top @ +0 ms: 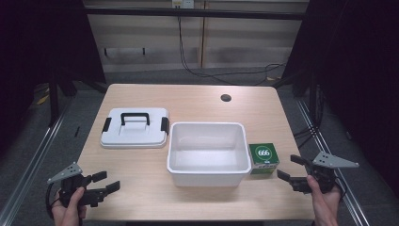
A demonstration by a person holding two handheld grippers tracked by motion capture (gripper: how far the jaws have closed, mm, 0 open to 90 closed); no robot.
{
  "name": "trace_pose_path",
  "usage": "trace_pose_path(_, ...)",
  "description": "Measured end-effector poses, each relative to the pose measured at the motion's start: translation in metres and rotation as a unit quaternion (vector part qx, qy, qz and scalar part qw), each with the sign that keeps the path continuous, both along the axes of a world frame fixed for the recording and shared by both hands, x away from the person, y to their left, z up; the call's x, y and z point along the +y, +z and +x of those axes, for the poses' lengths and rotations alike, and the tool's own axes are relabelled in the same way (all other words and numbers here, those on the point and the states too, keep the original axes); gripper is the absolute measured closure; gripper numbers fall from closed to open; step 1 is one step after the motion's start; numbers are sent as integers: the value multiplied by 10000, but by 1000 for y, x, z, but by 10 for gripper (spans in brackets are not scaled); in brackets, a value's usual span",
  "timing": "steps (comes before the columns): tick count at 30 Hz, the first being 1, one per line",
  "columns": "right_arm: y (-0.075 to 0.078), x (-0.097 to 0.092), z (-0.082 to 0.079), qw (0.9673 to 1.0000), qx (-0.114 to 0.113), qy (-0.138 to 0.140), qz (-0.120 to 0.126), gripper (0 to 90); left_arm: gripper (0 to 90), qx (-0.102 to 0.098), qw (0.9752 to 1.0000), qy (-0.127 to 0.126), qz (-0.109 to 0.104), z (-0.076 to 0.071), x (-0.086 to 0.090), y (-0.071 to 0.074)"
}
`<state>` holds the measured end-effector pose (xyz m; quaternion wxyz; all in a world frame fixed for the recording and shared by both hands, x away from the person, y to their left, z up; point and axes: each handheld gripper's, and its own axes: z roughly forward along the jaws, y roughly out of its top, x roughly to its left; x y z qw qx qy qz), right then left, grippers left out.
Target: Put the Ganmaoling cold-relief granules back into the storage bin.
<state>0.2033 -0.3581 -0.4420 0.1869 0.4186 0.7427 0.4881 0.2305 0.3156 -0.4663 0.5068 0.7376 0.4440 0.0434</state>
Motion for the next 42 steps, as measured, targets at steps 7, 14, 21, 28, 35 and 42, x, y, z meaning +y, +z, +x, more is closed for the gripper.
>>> trace_pose_path(7, -1, 0, 1, 9994, 105, 320, 113, 134, 162, -8, 10000, 56, 36, 0, 0, 0)
trace_pose_path(14, 4, 2, 1, 9980, 187, 597, 81, 177, 162, -37, 10000, 16, 42, 0, 0, 0)
trace_pose_path(21, 16, 9, 4, 9980, 173, 600, -59, 140, 162, -7, 10000, 16, 17, -1, 0, 0)
trace_pose_path(28, 26, 15, 18, 9969, 267, 497, -539, 135, 162, -7, 10000, -3, 52, -1, -1, 0)
trace_pose_path(35, 33, 31, 28, 9921, 293, 775, -942, 133, 162, -8, 10000, 8, 35, -1, -1, 0)
trace_pose_path(42, 48, 36, 40, 9858, 348, 1038, -1275, 133, 162, -6, 10000, 3, 30, -2, -1, 0)
